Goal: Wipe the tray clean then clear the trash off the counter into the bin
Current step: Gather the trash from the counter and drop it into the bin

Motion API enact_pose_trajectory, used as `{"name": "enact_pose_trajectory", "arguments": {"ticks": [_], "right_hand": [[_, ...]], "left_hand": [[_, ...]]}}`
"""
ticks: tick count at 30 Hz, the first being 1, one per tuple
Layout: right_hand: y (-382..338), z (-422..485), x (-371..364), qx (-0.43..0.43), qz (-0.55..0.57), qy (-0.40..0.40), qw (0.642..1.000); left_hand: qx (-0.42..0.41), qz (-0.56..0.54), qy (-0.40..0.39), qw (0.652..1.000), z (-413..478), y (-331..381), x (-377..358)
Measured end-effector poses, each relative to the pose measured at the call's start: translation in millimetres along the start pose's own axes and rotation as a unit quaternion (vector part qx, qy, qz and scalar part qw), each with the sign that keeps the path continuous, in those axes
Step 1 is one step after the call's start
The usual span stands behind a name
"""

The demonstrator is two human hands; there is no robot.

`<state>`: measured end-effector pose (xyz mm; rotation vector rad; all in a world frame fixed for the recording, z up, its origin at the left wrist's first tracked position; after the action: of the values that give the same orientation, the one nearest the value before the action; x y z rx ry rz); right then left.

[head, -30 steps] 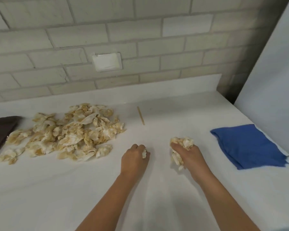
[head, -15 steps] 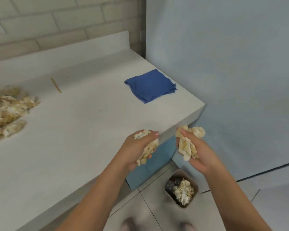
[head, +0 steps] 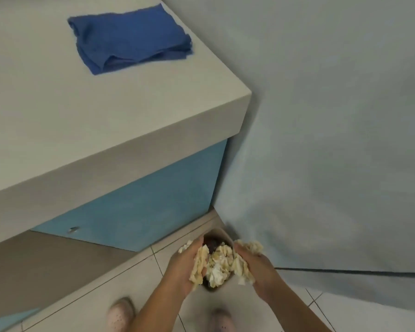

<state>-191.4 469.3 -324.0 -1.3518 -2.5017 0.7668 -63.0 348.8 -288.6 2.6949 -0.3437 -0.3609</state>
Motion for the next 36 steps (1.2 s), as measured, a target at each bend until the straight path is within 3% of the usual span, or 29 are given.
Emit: {"name": "enact_pose_trajectory", "arguments": {"ticks": [6,10,12,16,18,20,24,26,28,30,33,36], "right_hand": [[77,156,27,-0.009,-0.046,0.063,0.997],[108,243,24,0.036,-0.150,0.109,0.982],[115,279,18,0.077,-0.255,0.105,0.958],[110,313,-5,0.199,-0.414,0.006,0.888],[110,315,-8,0.189,-0.497,-0.031,0.847],[118,310,-3,0.178,-0.528,-0.059,0.828],[118,280,9,0.383,-0.575,0.007,0.723],[127,278,15,0.445,-0.562,0.001,0.698],[138,288,17,0.424,-0.602,-0.069,0.673],[135,299,14,0.383,-0.669,-0.117,0.626],[113,312,1,0.376,-0.721,-0.131,0.567],[99,326,-25,0.306,-0.767,-0.152,0.543]], "left_hand": [[0.019,0.022,0.067,0.997,169,-96,9],[-0.048,0.120,0.115,0.985,243,-133,9],[-0.130,0.197,0.125,0.964,267,-144,8],[-0.300,0.337,0.072,0.890,302,-171,3],[-0.325,0.415,0.021,0.849,313,-189,5],[-0.327,0.483,0.014,0.812,317,-202,12],[-0.433,0.547,0.063,0.714,288,-208,20],[-0.493,0.556,0.074,0.666,278,-214,21],[-0.483,0.592,0.060,0.643,280,-219,22],[-0.442,0.633,0.043,0.634,290,-219,22],[-0.368,0.719,0.026,0.589,309,-221,24],[-0.310,0.751,0.007,0.583,317,-219,23]]}}
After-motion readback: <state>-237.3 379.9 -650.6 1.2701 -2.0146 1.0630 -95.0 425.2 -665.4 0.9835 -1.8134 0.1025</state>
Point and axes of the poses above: each hand's wrist, its own z-axis towards the middle knuckle, its own x-axis out of the back of the hand, y = z × x, the point moved 3 cm from there along z, towards the middle knuckle, and after that the axes turned 1 degree about y, right-handed, at the moved point
